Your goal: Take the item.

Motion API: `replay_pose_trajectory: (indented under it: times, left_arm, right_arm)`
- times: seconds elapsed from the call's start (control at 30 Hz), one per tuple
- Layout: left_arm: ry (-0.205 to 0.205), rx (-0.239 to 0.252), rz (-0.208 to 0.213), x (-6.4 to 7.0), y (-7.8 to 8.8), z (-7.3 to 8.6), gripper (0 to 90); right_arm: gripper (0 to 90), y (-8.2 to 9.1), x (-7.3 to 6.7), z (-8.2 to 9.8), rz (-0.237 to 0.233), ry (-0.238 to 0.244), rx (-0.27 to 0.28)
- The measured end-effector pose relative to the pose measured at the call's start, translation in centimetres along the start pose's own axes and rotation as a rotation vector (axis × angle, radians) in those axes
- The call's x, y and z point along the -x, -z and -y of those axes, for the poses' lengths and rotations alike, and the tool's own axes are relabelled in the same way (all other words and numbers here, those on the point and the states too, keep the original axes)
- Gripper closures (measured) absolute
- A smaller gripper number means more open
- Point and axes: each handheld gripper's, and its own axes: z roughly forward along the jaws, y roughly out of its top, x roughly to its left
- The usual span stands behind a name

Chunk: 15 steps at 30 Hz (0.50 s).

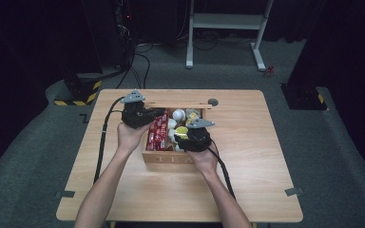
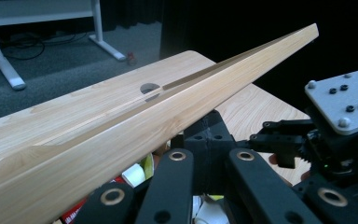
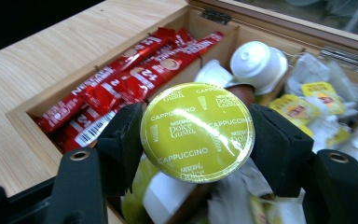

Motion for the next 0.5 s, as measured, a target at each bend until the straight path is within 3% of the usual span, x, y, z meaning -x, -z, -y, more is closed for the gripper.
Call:
replay_pose_trajectory:
  times: [0.23,0.5]
  left_arm:
    - [0.000,0.001,0.000,0.0,0.0,0.1,90.0]
    - [-0.004,-0.001,0.000,0.1,0.0,0.1,90.0]
  right_arm:
    - [37.9,0.9,0.3,0.2,0.002,0.025,-0.007]
    - [38.0,2.0,1.0,0.4,0.002,0.017,-0.008]
